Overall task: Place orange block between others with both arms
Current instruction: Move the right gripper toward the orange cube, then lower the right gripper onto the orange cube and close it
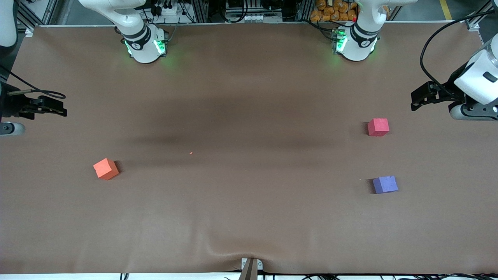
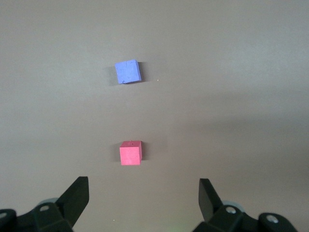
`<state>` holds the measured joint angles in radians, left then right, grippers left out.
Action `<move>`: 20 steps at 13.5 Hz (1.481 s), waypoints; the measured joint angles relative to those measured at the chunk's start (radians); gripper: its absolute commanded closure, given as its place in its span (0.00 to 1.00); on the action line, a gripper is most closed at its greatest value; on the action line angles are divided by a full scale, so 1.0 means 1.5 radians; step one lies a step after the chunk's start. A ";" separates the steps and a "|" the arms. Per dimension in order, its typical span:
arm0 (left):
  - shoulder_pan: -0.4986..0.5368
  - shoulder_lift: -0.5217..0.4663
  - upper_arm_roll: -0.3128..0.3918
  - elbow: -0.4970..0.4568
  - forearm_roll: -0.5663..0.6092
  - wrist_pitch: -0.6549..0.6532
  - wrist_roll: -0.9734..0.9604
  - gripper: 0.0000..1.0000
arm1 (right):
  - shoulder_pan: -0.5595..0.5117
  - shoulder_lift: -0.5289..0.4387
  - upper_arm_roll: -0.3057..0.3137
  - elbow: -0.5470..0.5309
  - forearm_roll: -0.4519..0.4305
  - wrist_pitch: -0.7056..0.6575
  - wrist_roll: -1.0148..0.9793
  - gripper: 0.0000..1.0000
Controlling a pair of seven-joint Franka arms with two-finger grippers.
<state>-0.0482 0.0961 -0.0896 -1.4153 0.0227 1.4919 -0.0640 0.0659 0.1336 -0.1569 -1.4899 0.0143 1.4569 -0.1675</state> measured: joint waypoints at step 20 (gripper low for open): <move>0.005 0.003 0.002 0.000 0.000 0.013 0.000 0.00 | -0.006 0.178 0.008 0.005 0.000 0.216 -0.067 0.00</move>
<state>-0.0409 0.1002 -0.0866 -1.4149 0.0227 1.5110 -0.0640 0.0576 0.4012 -0.1441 -1.4827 0.0150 1.7814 -0.2681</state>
